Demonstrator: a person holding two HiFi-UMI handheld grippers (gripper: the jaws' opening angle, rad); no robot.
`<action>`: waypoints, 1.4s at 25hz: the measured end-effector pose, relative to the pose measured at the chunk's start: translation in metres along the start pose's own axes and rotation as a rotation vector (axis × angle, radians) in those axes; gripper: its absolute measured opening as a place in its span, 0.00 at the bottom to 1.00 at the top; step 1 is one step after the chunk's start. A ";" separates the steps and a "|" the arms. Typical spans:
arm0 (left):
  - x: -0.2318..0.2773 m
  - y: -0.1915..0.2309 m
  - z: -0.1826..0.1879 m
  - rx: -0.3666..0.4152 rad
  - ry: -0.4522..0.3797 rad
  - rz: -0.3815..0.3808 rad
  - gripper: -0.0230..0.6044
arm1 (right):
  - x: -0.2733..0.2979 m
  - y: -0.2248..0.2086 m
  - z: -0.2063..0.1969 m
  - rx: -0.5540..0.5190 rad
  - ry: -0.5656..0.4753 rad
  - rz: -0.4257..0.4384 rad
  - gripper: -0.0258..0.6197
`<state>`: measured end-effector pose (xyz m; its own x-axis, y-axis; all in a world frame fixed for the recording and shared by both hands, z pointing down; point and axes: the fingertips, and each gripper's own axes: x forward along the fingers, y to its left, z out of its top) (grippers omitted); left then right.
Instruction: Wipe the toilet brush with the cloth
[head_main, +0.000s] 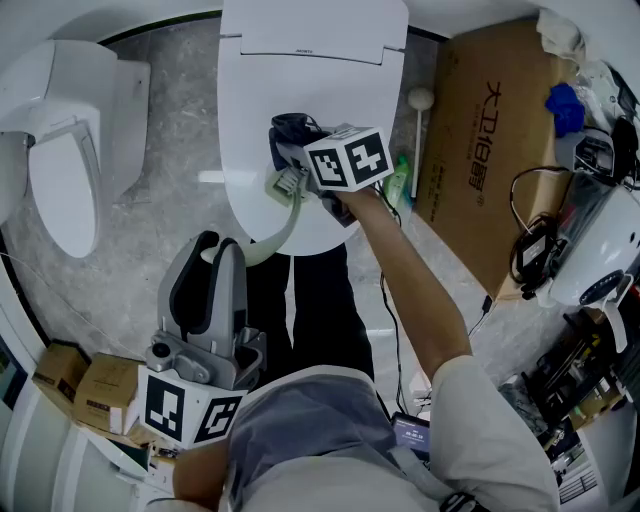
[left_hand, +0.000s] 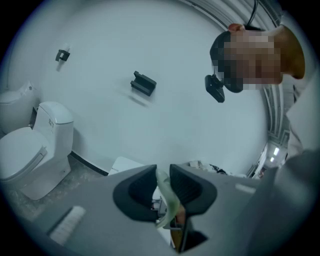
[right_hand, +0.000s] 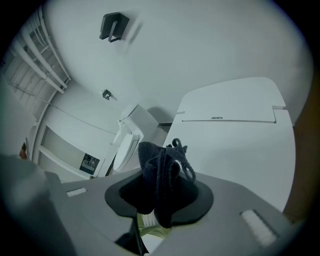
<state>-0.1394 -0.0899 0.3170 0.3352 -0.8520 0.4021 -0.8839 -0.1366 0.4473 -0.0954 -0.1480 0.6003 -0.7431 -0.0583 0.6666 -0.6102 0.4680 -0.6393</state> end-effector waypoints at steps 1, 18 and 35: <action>0.000 0.000 0.000 0.001 -0.001 0.000 0.04 | 0.001 -0.001 0.000 0.001 0.003 0.000 0.22; -0.005 0.004 -0.002 -0.009 -0.018 0.016 0.04 | 0.016 -0.025 -0.003 0.066 0.003 -0.027 0.22; -0.007 0.003 -0.003 0.002 -0.026 0.016 0.04 | 0.017 -0.045 -0.009 0.039 -0.022 -0.108 0.22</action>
<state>-0.1438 -0.0828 0.3179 0.3123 -0.8669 0.3886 -0.8898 -0.1236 0.4393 -0.0786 -0.1624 0.6440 -0.6779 -0.1266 0.7242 -0.6973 0.4228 -0.5788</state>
